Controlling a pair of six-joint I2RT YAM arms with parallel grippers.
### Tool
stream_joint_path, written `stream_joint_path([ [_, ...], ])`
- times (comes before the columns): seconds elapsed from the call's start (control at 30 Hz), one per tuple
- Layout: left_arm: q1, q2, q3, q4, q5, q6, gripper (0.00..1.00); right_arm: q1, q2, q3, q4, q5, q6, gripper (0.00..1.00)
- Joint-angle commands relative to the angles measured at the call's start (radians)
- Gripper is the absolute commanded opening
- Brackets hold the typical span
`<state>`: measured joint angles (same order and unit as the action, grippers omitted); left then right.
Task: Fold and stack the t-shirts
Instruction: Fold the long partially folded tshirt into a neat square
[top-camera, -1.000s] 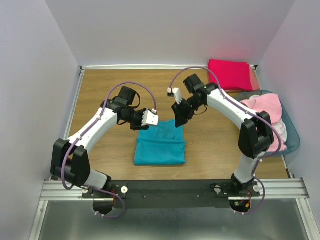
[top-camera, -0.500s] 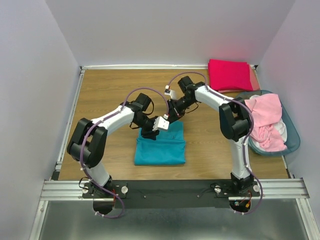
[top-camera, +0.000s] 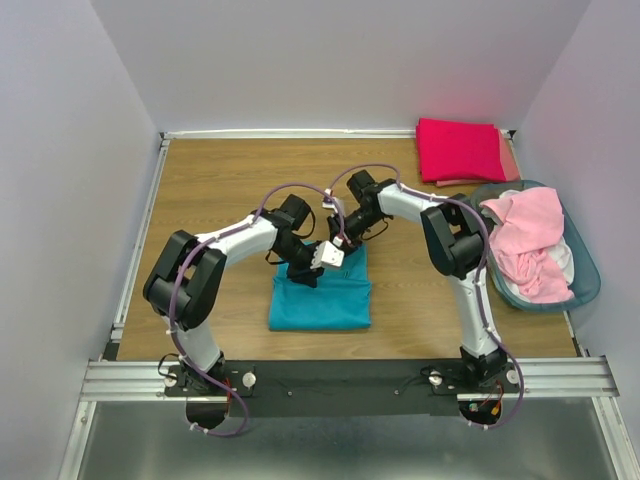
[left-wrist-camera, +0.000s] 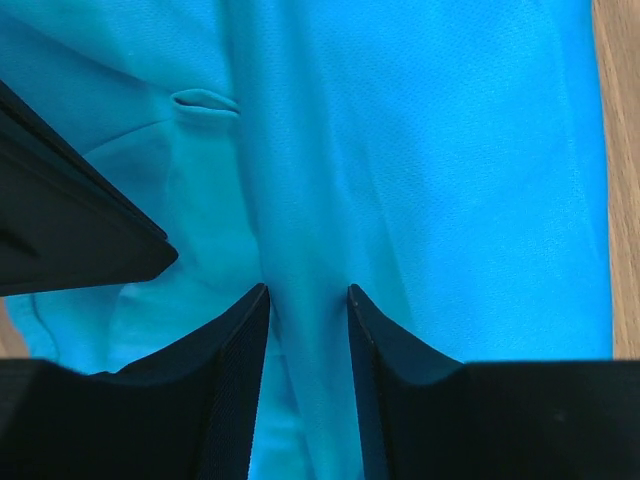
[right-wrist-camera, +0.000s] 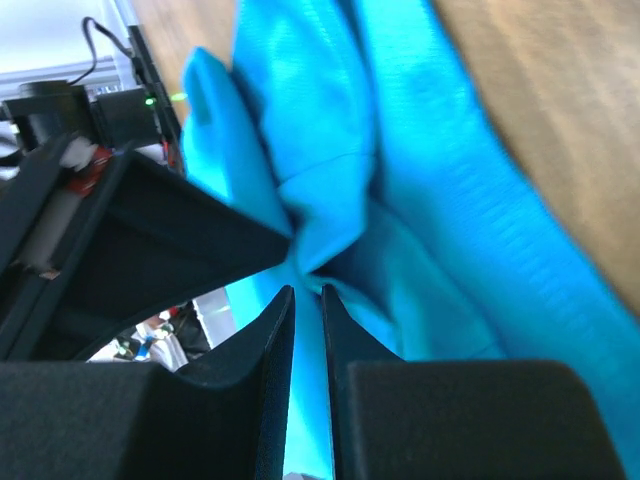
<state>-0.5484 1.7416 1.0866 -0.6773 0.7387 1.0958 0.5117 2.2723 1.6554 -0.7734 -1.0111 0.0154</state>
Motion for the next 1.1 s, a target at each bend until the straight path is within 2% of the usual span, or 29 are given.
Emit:
stream_joint_path([
  [0.0, -0.015, 0.016, -0.017, 0.019, 0.039, -0.023, 0.39, 0.01, 0.068, -0.009, 0.037, -0.015, 0.012, 0.23],
  [0.07, -0.019, 0.007, -0.014, 0.021, 0.036, -0.034, 0.3, 0.01, 0.082, -0.009, 0.042, -0.008, 0.006, 0.24],
  [0.1, -0.019, 0.007, -0.014, 0.022, 0.036, -0.039, 0.3, 0.01, 0.09, -0.012, 0.043, -0.004, 0.003, 0.23],
  [0.2, -0.019, -0.026, -0.01, 0.013, 0.034, -0.048, 0.1, 0.01, 0.101, -0.037, 0.048, 0.006, -0.008, 0.23],
  [0.3, -0.024, -0.051, 0.004, 0.01, 0.018, -0.062, 0.0, 0.01, 0.102, -0.058, 0.051, 0.009, -0.006, 0.23],
  [0.63, -0.022, -0.07, 0.104, 0.058, -0.094, -0.082, 0.0, 0.011, 0.099, -0.111, 0.065, 0.016, -0.052, 0.22],
  [0.87, -0.015, -0.03, 0.073, 0.15, -0.145, -0.086, 0.0, 0.011, 0.061, -0.114, 0.065, 0.043, -0.055, 0.22],
  [1.07, -0.027, -0.039, -0.005, 0.214, -0.157, -0.085, 0.0, 0.011, -0.01, -0.091, 0.065, 0.219, -0.049, 0.23],
])
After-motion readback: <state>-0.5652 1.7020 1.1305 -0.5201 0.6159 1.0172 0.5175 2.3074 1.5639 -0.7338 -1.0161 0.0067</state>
